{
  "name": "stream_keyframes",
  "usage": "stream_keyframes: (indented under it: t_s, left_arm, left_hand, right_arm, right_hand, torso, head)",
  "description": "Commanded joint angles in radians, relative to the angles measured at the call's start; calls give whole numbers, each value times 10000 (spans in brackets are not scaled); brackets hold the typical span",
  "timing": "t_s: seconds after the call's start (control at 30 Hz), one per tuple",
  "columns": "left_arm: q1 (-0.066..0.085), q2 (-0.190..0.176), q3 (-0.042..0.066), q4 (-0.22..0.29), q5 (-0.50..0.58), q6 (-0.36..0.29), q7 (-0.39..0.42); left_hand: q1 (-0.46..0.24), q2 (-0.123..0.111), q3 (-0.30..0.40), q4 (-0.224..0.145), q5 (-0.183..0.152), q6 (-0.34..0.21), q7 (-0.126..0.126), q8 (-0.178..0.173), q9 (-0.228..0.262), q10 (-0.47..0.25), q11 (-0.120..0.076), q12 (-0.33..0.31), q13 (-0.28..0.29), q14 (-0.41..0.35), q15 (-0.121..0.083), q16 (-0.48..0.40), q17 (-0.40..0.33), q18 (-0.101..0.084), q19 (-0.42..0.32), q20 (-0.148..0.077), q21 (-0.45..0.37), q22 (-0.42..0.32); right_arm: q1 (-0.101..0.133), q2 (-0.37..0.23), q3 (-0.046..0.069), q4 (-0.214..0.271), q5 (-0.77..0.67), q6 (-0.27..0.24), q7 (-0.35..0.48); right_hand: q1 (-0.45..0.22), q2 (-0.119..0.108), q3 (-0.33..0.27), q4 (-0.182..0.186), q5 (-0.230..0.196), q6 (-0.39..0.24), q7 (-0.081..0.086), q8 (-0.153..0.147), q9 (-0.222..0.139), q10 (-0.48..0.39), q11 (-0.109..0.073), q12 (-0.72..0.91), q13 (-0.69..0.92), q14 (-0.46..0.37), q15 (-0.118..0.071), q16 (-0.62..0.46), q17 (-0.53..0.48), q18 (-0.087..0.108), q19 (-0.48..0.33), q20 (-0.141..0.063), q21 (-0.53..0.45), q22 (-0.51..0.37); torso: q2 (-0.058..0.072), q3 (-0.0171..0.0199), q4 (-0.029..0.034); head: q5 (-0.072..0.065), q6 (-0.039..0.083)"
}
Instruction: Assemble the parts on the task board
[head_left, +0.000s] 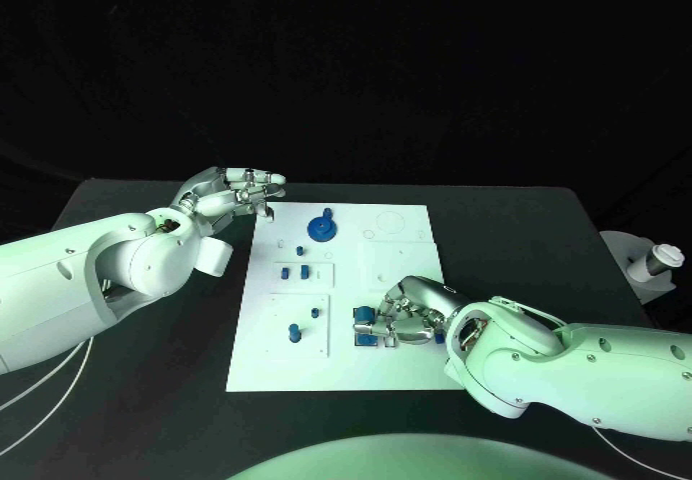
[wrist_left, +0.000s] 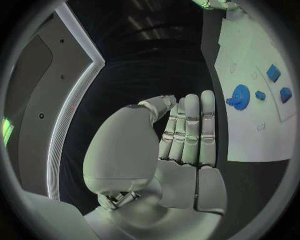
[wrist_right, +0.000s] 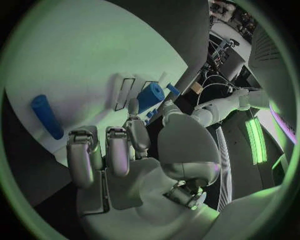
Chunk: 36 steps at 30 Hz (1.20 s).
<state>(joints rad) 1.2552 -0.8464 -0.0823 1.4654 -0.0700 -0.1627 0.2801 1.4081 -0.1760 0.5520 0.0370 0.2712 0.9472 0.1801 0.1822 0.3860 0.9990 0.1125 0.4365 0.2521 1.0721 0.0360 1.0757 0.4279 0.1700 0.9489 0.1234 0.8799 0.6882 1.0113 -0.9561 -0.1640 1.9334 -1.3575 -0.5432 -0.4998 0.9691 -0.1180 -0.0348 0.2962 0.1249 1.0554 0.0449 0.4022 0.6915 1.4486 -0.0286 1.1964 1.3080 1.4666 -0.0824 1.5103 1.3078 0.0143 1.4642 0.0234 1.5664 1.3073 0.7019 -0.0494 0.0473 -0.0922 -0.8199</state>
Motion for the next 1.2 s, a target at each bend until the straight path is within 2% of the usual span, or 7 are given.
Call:
stream_keyframes:
  t_s: [0.03,0.17,0.2,0.27,0.57,1.0,1.2]
  left_arm:
    - [4,7,7,28,38,175,15]
    - [4,-5,7,30,38,169,10]
    - [4,-11,7,32,38,168,9]
    - [4,-25,7,35,38,165,6]
    - [3,-48,4,39,38,169,-7]
    - [2,-46,-3,40,36,171,-16]
    - [2,-48,-4,40,36,168,-19]
  left_hand:
    - [88,-16,65,-4,40,-71,17,-49,-14,-71,-23,41,5,-54,-25,-2,-15,147,53,23,63,11]
    - [88,-16,65,-4,40,-71,17,-49,-14,-71,-23,41,5,-54,-25,-2,-15,147,53,23,63,11]
    - [88,-16,65,-4,40,-71,17,-49,-14,-71,-23,41,5,-54,-25,-2,-15,147,53,23,63,11]
    - [80,-19,79,-6,38,-72,23,-51,-17,-79,-18,52,2,-54,-21,-3,-23,144,49,23,79,24]
    - [80,-19,79,-6,38,-72,23,-51,-17,-79,-18,52,2,-54,-21,-3,-23,144,49,23,79,24]
    - [74,-11,93,-3,37,-71,26,-51,-19,-83,-15,61,1,-54,-18,-4,-29,142,45,23,90,33]
    - [74,-11,93,-3,37,-71,26,-51,-19,-83,-15,61,1,-54,-18,-4,-29,142,45,23,90,33]
  right_arm:
    - [-10,-12,0,31,-456,1,-74]
    - [-11,-123,0,150,-526,-34,95]
    - [-11,-162,0,198,-522,-32,159]
    - [-11,-245,1,304,-516,3,302]
    - [-12,-506,1,509,-505,338,672]
    - [-11,-448,2,230,-468,419,636]
    - [-11,-355,3,116,-415,463,639]
  right_hand:
    - [68,118,-264,1,-47,-54,3,42,8,-16,18,-63,245,705,-59,-35,785,-143,1066,-20,44,2635]
    - [349,306,-378,-16,47,-60,-2,69,4,3,15,-33,275,711,-61,-28,811,-143,1066,-19,44,2635]
    - [657,396,-368,-14,364,-66,-3,81,0,12,1,-21,290,716,-59,-21,832,-143,1066,-25,44,2635]
    - [1034,450,-369,-50,516,-63,-19,99,-7,49,0,60,348,730,-73,2,897,-143,1066,-29,44,2635]
    - [2469,514,-436,-105,481,-45,-52,117,-90,131,-36,219,483,767,-103,78,1106,-143,1066,-58,44,2635]
    - [2557,632,-470,-39,538,-31,-41,106,-127,131,-28,210,488,771,-97,87,1136,-143,1066,-56,44,2635]
    - [2519,708,-493,-32,566,-17,-42,107,-139,145,-26,244,511,776,-95,97,1164,-143,1066,-55,44,2635]
  torso:
    - [-8,3,-9]
    - [-9,5,-2]
    - [-6,8,-1]
    - [1,13,-2]
    - [-13,4,-11]
    - [-1,-11,1]
    - [-4,-4,14]
  head:
    - [5,13]
    - [9,19]
    - [24,32]
    - [37,26]
    - [50,15]
    - [58,21]
    - [69,19]
